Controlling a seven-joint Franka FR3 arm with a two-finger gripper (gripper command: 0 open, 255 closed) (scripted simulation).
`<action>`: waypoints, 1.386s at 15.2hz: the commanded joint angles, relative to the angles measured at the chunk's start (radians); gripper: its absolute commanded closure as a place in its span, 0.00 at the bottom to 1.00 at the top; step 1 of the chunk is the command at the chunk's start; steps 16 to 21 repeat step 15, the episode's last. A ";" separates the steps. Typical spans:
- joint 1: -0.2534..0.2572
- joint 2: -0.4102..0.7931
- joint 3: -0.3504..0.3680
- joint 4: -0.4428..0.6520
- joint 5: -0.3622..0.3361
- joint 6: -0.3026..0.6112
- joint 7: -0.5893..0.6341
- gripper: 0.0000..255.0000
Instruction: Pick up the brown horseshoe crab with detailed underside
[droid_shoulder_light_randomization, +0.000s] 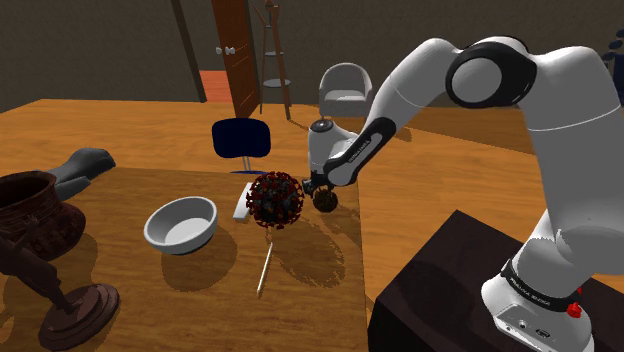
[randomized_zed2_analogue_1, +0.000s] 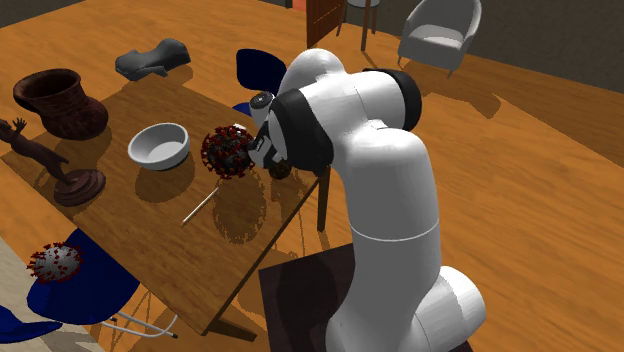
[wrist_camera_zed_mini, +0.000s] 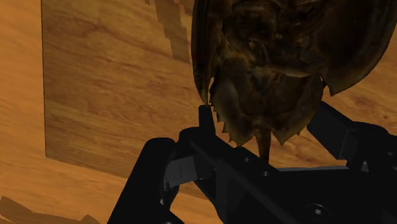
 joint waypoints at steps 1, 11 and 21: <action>-0.003 -0.020 0.006 -0.007 0.006 -0.014 -0.006 1.00; -0.024 -0.126 0.037 -0.023 0.044 -0.102 -0.050 1.00; -0.027 -0.147 0.042 -0.024 0.053 -0.122 -0.059 1.00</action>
